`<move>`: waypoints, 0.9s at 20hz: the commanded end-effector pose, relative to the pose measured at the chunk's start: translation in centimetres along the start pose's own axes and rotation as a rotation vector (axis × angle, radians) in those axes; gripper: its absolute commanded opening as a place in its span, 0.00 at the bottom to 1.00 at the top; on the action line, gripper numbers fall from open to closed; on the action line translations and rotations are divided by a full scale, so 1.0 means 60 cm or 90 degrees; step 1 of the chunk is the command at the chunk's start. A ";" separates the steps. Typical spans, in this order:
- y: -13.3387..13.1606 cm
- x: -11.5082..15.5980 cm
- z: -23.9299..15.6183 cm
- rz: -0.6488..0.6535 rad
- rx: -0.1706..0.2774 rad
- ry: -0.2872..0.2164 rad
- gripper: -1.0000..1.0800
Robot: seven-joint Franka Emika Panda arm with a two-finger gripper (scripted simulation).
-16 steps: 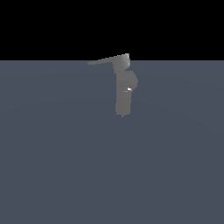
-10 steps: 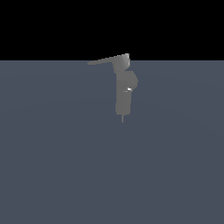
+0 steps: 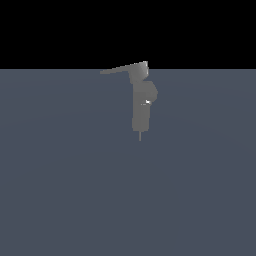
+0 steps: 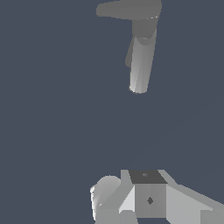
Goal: Turn on the faucet by rotating a designated handle.
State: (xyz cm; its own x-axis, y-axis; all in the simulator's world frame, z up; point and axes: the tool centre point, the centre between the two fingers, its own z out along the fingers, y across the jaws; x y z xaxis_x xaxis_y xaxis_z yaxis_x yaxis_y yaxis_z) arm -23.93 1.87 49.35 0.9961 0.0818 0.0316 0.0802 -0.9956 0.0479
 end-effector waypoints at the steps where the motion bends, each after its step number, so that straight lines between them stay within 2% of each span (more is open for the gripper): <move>1: 0.000 0.005 -0.001 0.008 0.004 -0.002 0.00; 9: 0.000 0.046 -0.004 0.070 0.030 -0.014 0.00; 18: 0.002 0.135 0.002 0.208 0.072 -0.048 0.00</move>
State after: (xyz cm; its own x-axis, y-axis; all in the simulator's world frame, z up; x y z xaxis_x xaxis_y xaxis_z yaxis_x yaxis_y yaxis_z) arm -16.90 2.37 49.58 0.9789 -0.2012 -0.0345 -0.2029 -0.9777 -0.0546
